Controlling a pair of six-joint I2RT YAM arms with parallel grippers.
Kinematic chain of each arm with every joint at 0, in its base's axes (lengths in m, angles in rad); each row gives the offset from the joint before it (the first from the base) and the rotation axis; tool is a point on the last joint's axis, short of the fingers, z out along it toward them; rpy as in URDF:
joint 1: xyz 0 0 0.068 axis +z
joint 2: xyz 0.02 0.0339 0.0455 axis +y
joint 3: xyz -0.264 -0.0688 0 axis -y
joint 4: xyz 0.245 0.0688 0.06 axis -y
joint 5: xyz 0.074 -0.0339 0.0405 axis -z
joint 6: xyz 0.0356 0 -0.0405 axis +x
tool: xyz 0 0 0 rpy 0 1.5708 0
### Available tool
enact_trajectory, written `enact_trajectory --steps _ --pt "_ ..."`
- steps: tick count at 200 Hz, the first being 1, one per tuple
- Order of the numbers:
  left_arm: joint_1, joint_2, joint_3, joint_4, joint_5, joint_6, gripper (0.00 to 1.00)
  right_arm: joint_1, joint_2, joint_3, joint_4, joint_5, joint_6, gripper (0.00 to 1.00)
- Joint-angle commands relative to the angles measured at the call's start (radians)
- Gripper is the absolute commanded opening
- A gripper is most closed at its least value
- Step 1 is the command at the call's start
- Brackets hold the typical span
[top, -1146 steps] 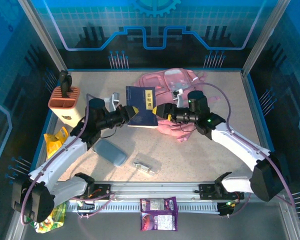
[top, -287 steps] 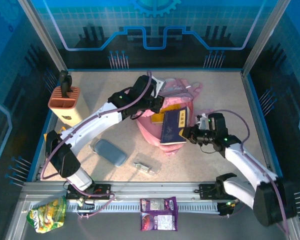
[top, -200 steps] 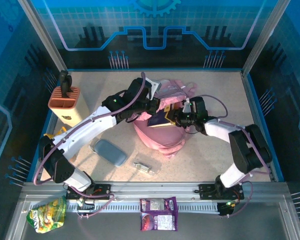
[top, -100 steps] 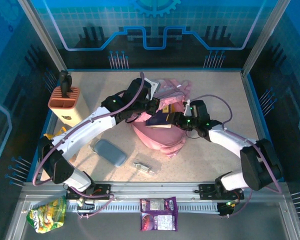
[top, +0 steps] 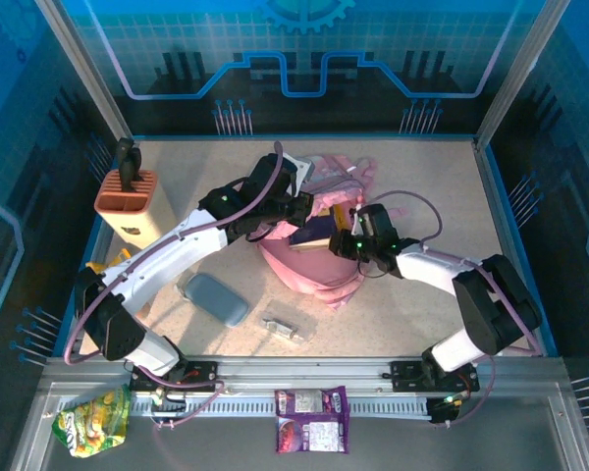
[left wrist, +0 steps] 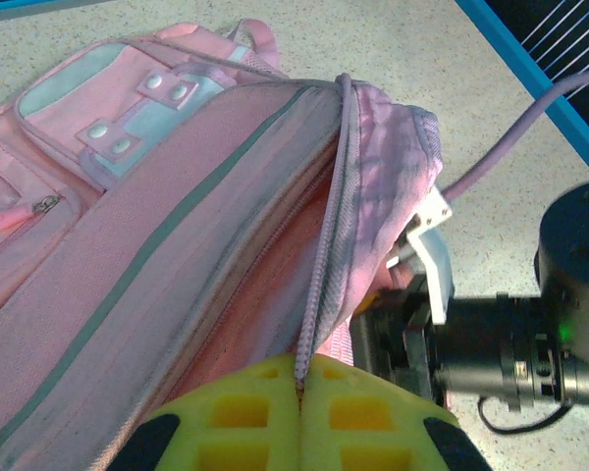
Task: Pack books, pencil case, and school supplies into a backpack
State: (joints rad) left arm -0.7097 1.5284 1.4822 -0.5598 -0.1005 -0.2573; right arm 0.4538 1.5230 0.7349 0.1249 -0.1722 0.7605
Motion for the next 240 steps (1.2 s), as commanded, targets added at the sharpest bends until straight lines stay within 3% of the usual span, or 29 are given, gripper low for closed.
enact_trajectory --steps 1,38,92,117,166,196,240 --pt "-0.004 -0.063 0.023 0.012 -0.004 -0.022 0.0 -0.03 -0.008 0.033 0.029 0.04 -0.047 0.14" --pt "-0.005 -0.065 -0.009 0.035 0.027 -0.048 0.0 -0.035 -0.081 -0.04 -0.002 -0.009 -0.067 0.17" --pt "-0.007 -0.026 -0.102 0.048 0.091 -0.097 0.02 -0.033 -0.379 -0.136 -0.209 -0.001 -0.142 0.35" --pt "-0.014 -0.029 -0.206 0.139 0.152 -0.148 0.04 -0.017 -0.503 -0.156 -0.287 -0.013 -0.151 0.38" --pt "-0.016 -0.12 -0.388 0.249 0.188 -0.244 0.43 0.034 -0.611 -0.121 -0.458 -0.029 -0.166 0.43" --pt "0.006 -0.236 -0.51 0.271 0.1 -0.283 0.53 0.103 -0.603 -0.122 -0.472 -0.02 -0.142 0.44" --pt "0.151 -0.297 -0.636 0.265 0.1 -0.377 0.61 0.269 -0.54 -0.114 -0.432 0.026 -0.092 0.45"
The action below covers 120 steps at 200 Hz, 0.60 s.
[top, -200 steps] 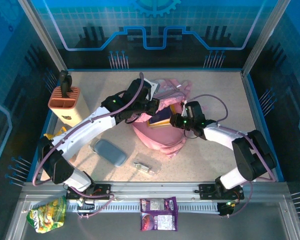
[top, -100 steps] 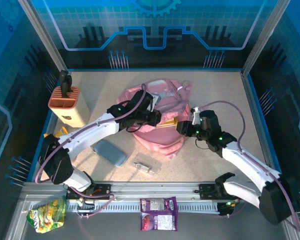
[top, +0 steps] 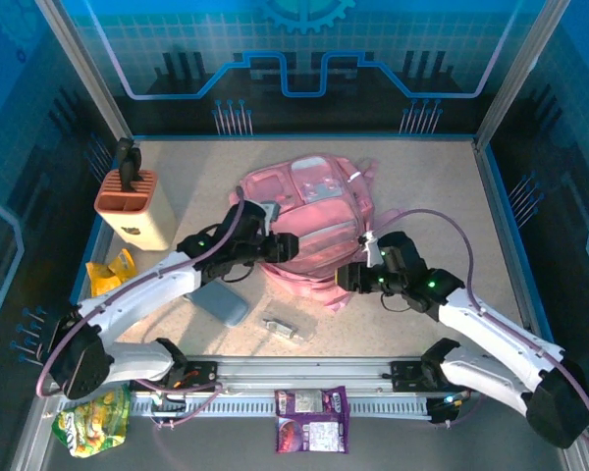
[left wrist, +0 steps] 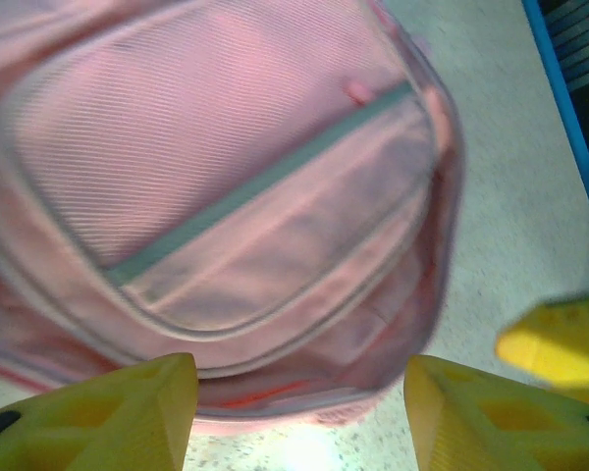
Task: Pack books, pencil case, and school supplies into a backpack
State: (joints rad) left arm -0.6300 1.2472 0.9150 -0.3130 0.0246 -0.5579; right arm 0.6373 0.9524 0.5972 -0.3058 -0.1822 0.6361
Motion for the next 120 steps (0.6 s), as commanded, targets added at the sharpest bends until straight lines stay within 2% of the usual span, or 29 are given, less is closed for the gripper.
enact_trajectory --steps 1,19,36,53,74,100,120 --pt "0.077 -0.015 -0.071 0.019 -0.025 -0.079 0.61 0.09 0.031 0.025 0.001 0.039 0.033 0.45" --pt "0.16 0.003 -0.108 0.042 0.017 -0.123 0.62 0.158 0.064 0.025 0.039 0.062 0.064 0.46" --pt "0.221 0.029 -0.126 0.045 0.004 -0.164 0.63 0.219 0.103 0.021 0.085 0.091 0.084 0.46" --pt "0.263 0.053 -0.151 0.116 0.013 -0.195 0.62 0.266 0.154 0.024 0.12 0.108 0.093 0.46" --pt "0.303 0.111 -0.139 0.16 0.006 -0.212 0.62 0.3 0.201 0.032 0.146 0.13 0.105 0.46" --pt "0.381 0.212 -0.128 0.209 0.04 -0.26 0.55 0.317 0.242 0.015 0.208 0.151 0.128 0.46" --pt "0.398 0.268 -0.123 0.253 0.029 -0.28 0.52 0.317 0.265 0.007 0.225 0.153 0.139 0.46"
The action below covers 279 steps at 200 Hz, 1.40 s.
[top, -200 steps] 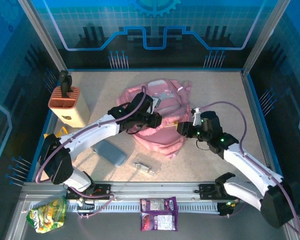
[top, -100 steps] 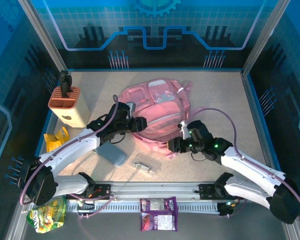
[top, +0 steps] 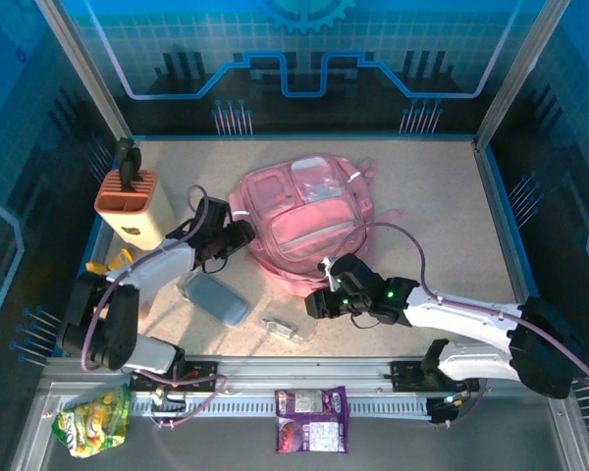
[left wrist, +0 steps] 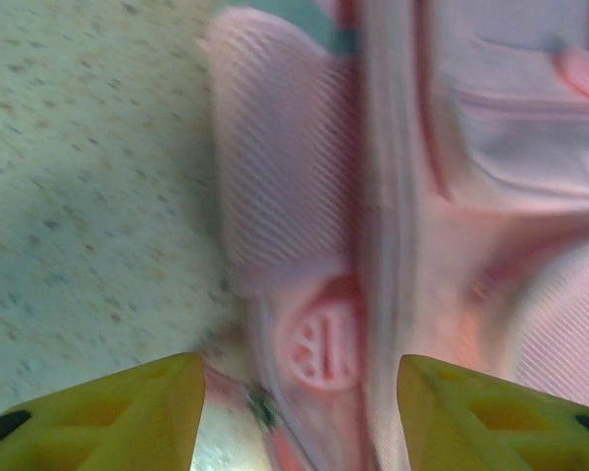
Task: Pack books, pencil case, and school supplies into a backpack
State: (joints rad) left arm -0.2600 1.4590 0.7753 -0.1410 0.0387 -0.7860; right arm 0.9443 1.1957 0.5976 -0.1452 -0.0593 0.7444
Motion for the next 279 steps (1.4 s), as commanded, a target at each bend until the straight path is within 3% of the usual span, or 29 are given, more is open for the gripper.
enact_trajectory --steps 1,50,83,110,152,201,224,250,279 --pt "0.028 0.059 0.015 0.085 0.014 -0.051 0.52 0.01 0.022 0.005 0.066 0.03 0.033 0.46" --pt "0.033 0.228 0.074 0.221 0.083 -0.046 0.42 0.008 0.054 -0.011 0.096 0.05 0.028 0.47" --pt "0.031 0.284 0.088 0.265 0.142 -0.061 0.19 -0.031 0.084 -0.009 0.106 0.054 0.002 0.48" --pt "0.027 0.254 0.065 0.283 0.182 -0.067 0.0 -0.127 0.104 0.002 0.113 0.021 -0.039 0.49" --pt "-0.06 0.154 0.012 0.272 0.173 -0.115 0.0 -0.32 0.158 0.081 0.098 -0.044 -0.134 0.52" --pt "-0.289 0.098 -0.029 0.346 0.068 -0.309 0.0 -0.562 0.292 0.274 0.006 -0.095 -0.268 0.55" --pt "-0.36 0.119 -0.015 0.399 0.072 -0.367 0.0 -0.602 0.229 0.299 -0.065 -0.085 -0.311 0.6" --pt "-0.416 0.127 0.003 0.394 0.041 -0.406 0.0 -0.602 0.099 0.258 -0.193 0.003 -0.335 0.7" --pt "-0.457 0.172 0.019 0.444 0.04 -0.467 0.0 -0.58 -0.02 0.219 -0.306 0.055 -0.32 0.74"
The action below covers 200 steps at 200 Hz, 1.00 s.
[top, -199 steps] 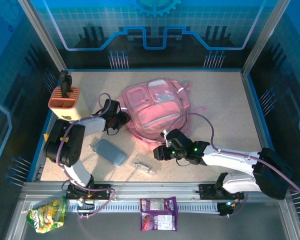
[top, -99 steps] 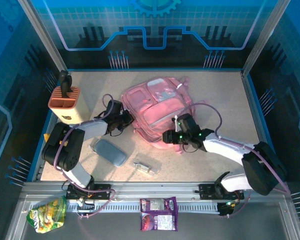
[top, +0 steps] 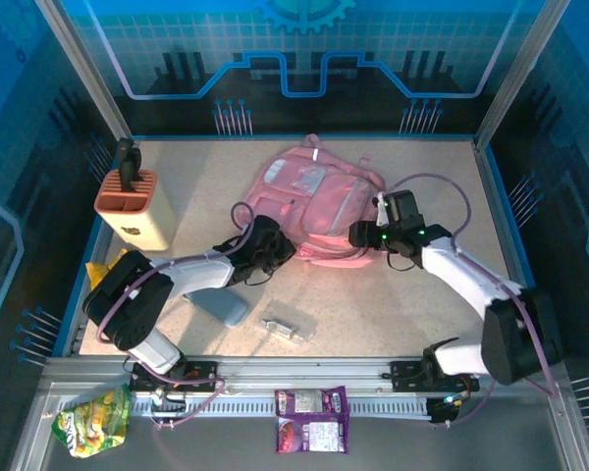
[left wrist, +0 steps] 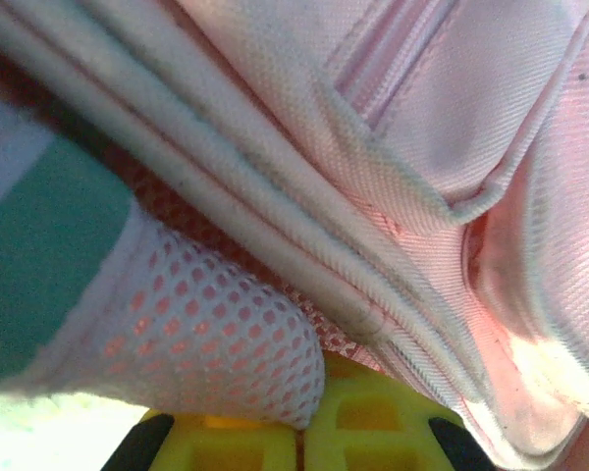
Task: Pack books, pencil case, and school supplies into a backpack
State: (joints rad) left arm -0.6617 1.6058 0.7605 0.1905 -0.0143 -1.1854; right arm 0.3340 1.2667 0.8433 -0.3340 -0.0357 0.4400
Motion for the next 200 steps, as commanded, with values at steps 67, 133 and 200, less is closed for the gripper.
enact_trajectory --steps 67,133,200 --pt "-0.116 0.014 0.056 0.085 0.013 -0.102 0.0 0.256 -0.206 -0.102 -0.206 0.165 0.094 0.75" --pt "-0.157 -0.013 0.089 0.024 -0.036 -0.076 0.0 0.503 -0.055 -0.216 0.13 0.25 0.268 0.6" --pt "-0.199 -0.012 0.113 -0.008 -0.073 -0.055 0.0 0.533 0.103 -0.147 0.191 0.432 0.389 0.55"
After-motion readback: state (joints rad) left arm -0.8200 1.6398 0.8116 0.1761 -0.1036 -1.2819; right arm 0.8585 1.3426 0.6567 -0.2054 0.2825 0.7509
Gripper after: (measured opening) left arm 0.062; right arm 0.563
